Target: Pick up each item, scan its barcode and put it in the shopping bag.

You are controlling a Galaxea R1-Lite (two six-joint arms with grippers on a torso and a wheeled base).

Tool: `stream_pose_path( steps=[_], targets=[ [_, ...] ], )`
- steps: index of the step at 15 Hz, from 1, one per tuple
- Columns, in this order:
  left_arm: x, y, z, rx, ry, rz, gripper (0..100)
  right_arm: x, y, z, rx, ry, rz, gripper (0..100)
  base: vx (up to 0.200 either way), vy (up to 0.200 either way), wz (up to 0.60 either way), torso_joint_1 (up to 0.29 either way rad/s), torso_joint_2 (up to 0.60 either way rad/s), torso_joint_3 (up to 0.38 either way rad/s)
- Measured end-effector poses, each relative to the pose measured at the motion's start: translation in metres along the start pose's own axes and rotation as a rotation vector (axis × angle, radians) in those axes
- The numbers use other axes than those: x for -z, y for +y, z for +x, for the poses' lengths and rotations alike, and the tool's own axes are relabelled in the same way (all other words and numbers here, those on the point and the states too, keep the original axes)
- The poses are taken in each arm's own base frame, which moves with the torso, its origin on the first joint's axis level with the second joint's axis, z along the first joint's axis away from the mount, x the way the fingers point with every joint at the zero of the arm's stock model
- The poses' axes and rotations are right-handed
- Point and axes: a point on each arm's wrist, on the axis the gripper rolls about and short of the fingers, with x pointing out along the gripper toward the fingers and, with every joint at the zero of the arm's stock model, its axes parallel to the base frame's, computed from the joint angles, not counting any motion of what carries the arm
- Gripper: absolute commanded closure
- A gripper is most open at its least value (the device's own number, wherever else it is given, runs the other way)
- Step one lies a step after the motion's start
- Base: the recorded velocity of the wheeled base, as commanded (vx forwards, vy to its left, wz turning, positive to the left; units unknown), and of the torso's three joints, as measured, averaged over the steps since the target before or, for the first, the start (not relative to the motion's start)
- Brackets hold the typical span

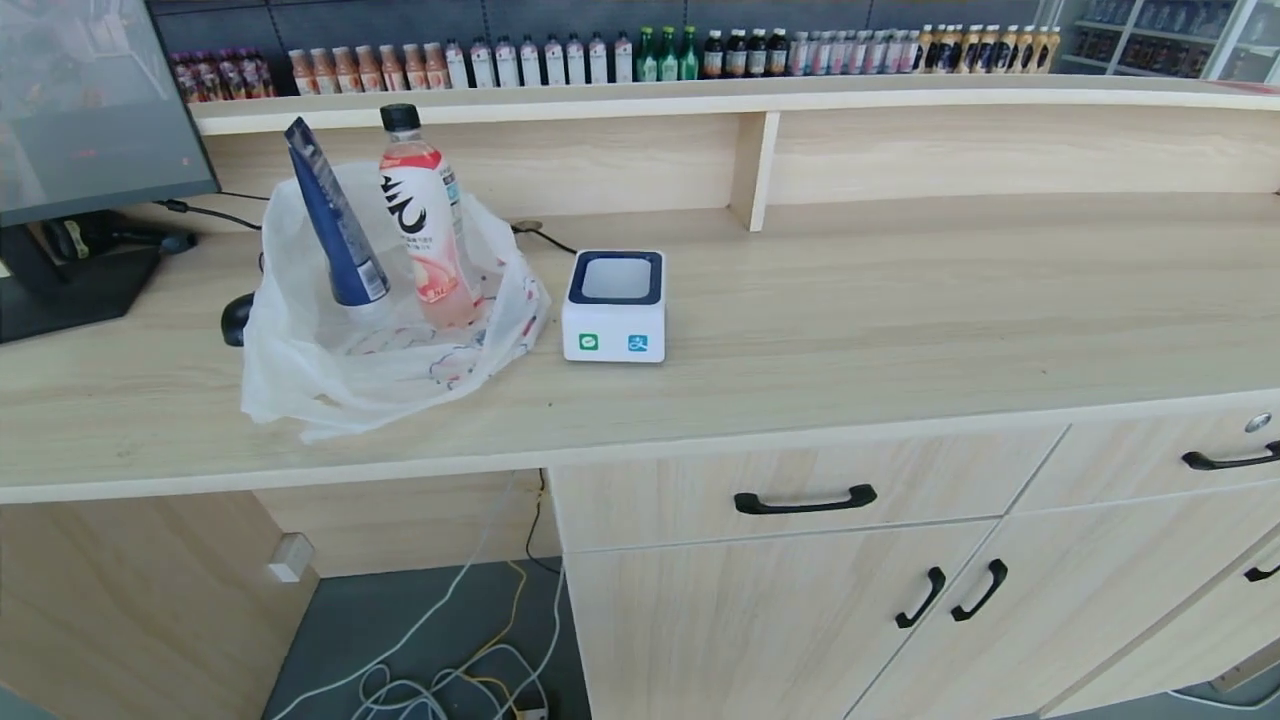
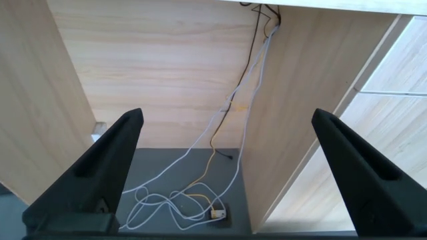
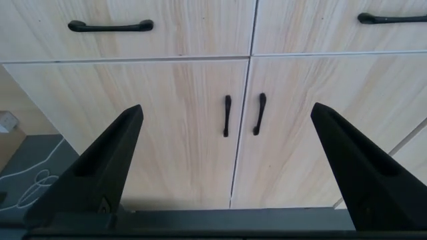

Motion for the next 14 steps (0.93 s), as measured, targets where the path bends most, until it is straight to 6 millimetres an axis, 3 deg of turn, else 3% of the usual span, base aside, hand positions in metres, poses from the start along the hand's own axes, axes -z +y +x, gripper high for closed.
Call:
stream_pose_path(
  steps=[14],
  targets=[
    [0.0,0.0,0.0,-0.001,0.0,0.002,0,0.0,0.0,0.0,0.001,0.0,-0.001,0,0.0,0.0,0.0,0.0,0.0,0.0]
  ],
)
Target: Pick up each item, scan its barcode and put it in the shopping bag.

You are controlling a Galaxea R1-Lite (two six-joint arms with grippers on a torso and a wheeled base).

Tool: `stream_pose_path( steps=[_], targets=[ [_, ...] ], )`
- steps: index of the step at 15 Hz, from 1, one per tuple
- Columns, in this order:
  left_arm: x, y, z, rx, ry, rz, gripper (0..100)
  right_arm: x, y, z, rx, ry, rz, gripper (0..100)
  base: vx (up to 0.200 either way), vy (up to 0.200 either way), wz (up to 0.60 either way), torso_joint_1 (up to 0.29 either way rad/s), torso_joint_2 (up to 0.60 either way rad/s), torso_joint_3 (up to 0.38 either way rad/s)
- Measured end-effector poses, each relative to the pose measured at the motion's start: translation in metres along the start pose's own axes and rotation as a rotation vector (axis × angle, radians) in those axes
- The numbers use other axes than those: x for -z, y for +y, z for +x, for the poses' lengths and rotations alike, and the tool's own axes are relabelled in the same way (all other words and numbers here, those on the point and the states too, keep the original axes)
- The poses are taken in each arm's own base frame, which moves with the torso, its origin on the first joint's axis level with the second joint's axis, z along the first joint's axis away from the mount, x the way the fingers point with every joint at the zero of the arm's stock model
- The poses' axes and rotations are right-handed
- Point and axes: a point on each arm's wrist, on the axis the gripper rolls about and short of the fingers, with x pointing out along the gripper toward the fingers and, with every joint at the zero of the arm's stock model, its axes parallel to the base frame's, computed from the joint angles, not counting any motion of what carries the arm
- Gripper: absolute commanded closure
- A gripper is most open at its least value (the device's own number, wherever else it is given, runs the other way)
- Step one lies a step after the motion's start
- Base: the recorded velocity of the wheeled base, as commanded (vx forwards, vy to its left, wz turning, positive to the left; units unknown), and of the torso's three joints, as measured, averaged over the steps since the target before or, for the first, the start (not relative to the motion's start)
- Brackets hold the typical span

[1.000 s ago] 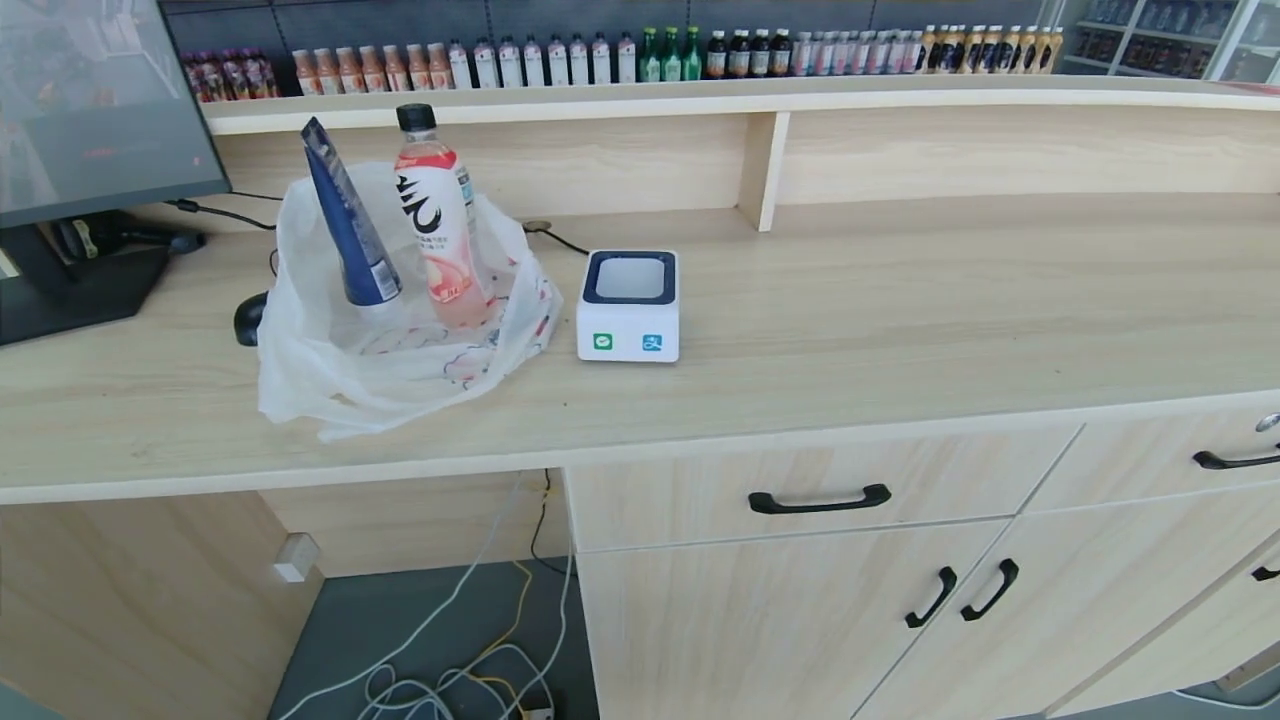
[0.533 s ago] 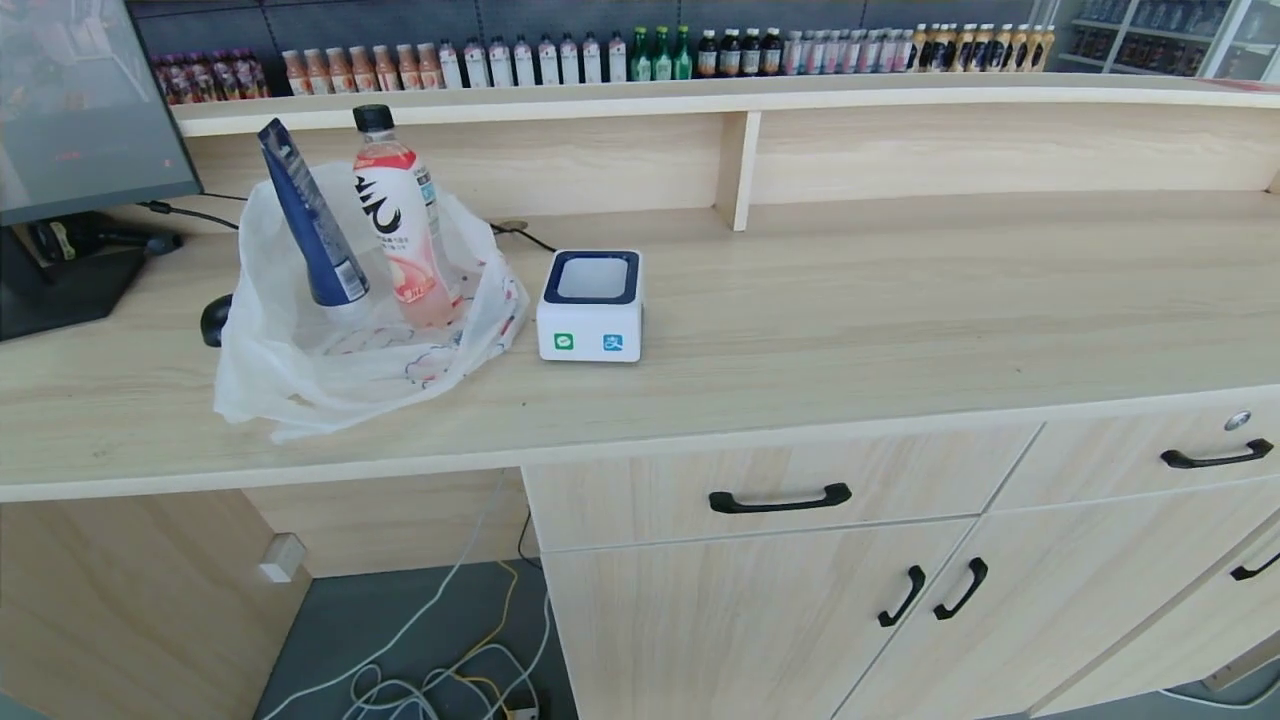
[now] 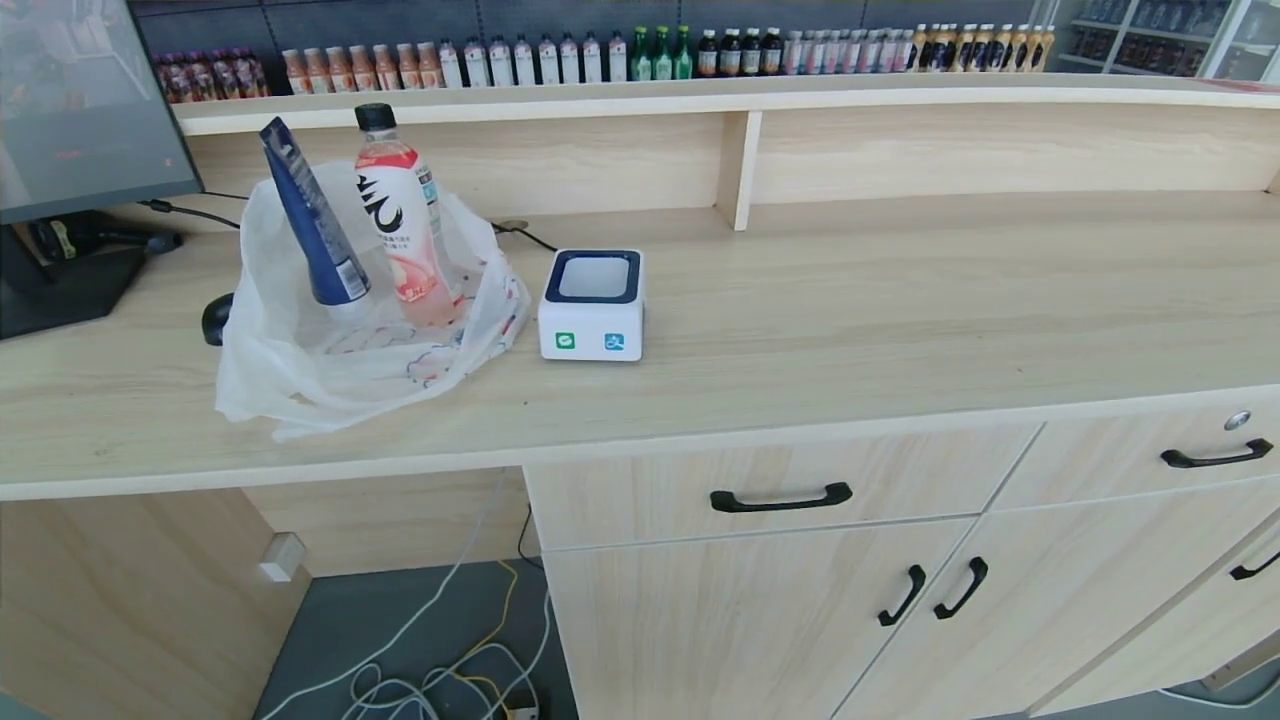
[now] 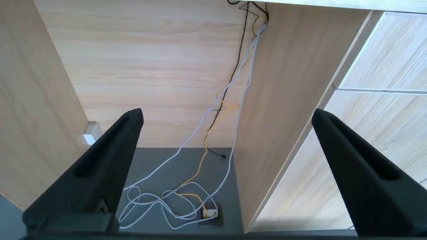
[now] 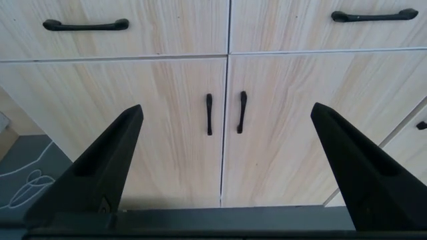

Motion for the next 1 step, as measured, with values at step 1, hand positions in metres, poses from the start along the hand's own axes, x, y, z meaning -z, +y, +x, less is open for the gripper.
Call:
stream_pose_path(
  steps=[1],
  targets=[
    [0.0,0.0,0.0,0.0,0.0,0.0,0,0.0,0.0,0.0,0.0,0.0,0.0,0,0.0,0.0,0.0,0.0,0.0,0.0]
  ],
)
